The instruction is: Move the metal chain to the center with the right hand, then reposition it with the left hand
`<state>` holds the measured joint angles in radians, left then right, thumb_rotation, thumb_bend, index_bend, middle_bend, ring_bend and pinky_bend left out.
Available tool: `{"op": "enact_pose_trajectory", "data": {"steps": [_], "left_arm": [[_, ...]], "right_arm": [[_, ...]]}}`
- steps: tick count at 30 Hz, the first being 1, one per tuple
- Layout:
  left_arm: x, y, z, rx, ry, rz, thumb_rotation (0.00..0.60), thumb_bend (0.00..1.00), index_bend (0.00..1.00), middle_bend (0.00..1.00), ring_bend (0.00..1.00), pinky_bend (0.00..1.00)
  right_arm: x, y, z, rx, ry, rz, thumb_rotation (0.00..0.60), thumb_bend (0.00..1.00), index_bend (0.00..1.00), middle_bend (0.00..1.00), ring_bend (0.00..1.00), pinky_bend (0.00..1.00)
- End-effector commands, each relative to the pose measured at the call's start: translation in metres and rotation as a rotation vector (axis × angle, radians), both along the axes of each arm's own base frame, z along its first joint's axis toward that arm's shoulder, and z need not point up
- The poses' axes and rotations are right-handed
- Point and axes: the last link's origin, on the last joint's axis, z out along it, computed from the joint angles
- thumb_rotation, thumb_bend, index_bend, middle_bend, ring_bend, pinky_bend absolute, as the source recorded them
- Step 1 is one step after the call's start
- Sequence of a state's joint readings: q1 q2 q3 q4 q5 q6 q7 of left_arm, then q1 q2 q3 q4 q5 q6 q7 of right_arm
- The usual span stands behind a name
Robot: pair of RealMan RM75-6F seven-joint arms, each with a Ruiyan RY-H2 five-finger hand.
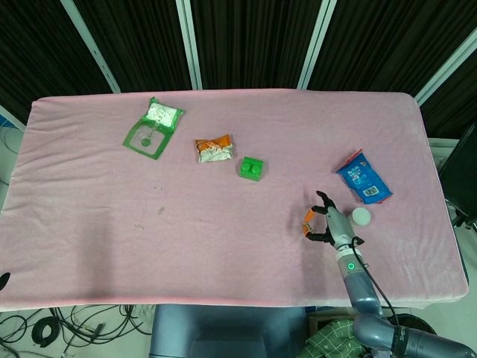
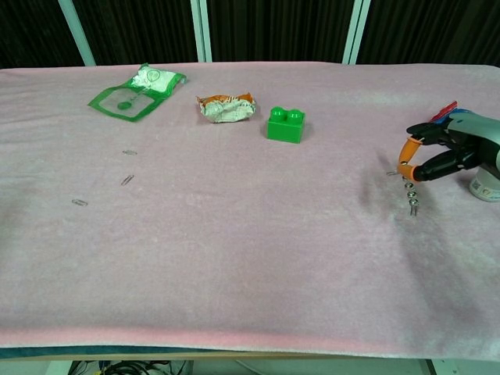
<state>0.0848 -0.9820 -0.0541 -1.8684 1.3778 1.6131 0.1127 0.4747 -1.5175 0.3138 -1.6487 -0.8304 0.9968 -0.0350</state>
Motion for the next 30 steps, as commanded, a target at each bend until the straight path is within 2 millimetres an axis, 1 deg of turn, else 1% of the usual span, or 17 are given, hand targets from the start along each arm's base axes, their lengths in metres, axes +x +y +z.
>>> {"op": "enact_pose_trajectory", "data": {"steps": [1, 12, 16, 19, 22, 26, 30], "left_arm": [[0.0, 0.0, 0.0, 0.001, 0.0, 0.0, 0.6, 0.19, 0.04, 0.0, 0.0, 0.0], [0.0, 0.0, 0.0, 0.006, 0.002, 0.004, 0.6, 0.19, 0.04, 0.0, 0.0, 0.0], [-0.001, 0.0, 0.001, 0.016, 0.005, 0.008, 0.6, 0.19, 0.04, 0.0, 0.0, 0.0], [-0.001, 0.001, 0.001, 0.014, 0.005, 0.008, 0.6, 0.19, 0.04, 0.0, 0.0, 0.0], [-0.001, 0.001, 0.0, 0.011, 0.005, 0.008, 0.6, 0.19, 0.04, 0.0, 0.0, 0.0], [-0.001, 0.001, 0.001, 0.017, 0.004, 0.012, 0.6, 0.19, 0.04, 0.0, 0.0, 0.0], [-0.002, 0.002, 0.001, 0.017, 0.006, 0.016, 0.6, 0.19, 0.04, 0.0, 0.0, 0.0]], "right_arm": [[-0.001, 0.0, -0.002, 0.005, 0.003, 0.0, 0.6, 0.34, 0.6, 0.0, 0.0, 0.18], [0.0, -0.001, -0.009, 0.016, -0.005, -0.005, 0.6, 0.34, 0.6, 0.0, 0.0, 0.18], [0.002, -0.003, -0.006, 0.002, -0.016, -0.005, 0.6, 0.34, 0.6, 0.0, 0.0, 0.18], [0.006, -0.005, 0.0, -0.017, -0.022, 0.011, 0.6, 0.34, 0.6, 0.0, 0.0, 0.18], [0.01, -0.01, 0.006, -0.03, -0.01, 0.028, 0.6, 0.34, 0.6, 0.0, 0.0, 0.18], [0.014, -0.023, 0.013, -0.045, 0.013, 0.037, 0.6, 0.34, 0.6, 0.0, 0.0, 0.18], [0.015, -0.037, 0.012, -0.04, 0.023, 0.034, 0.6, 0.34, 0.6, 0.0, 0.0, 0.18]]}}
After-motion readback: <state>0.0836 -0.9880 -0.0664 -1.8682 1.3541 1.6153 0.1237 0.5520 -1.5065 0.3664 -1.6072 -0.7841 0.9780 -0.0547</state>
